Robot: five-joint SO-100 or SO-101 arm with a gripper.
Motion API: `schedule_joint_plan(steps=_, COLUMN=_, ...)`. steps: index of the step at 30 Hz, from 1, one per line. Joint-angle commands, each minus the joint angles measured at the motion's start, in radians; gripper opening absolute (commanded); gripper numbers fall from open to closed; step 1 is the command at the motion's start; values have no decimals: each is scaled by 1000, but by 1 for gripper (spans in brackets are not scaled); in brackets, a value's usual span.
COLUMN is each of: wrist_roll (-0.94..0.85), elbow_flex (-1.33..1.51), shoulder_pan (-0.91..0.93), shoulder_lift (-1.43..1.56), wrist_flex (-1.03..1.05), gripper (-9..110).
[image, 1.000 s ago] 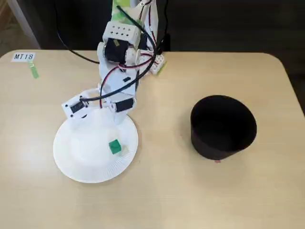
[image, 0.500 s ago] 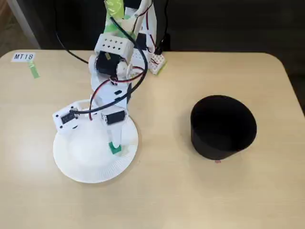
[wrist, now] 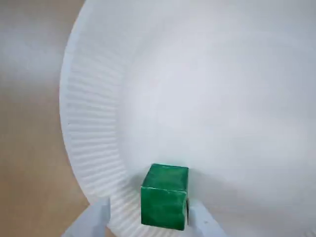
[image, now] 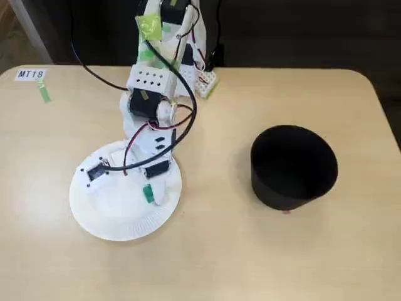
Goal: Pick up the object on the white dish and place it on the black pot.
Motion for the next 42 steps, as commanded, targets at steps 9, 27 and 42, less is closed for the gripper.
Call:
schedule_joint_plan(steps=9, wrist_roll=63, elbow_flex=-77, shoulder_pan=37, shoulder_lift=-21, wrist_flex=-3, gripper=18)
schedule_joint_plan(steps=27, wrist_roll=77, elbow_flex=-158, shoulder_pan=-11, shoulder_lift=64, wrist_flex=100, gripper=0)
schedule_joint_plan(steps=42, wrist_roll=382, elbow_flex=-120, shoulder_pan=-440, shoulder_lift=669, wrist_flex=-275, gripper=0)
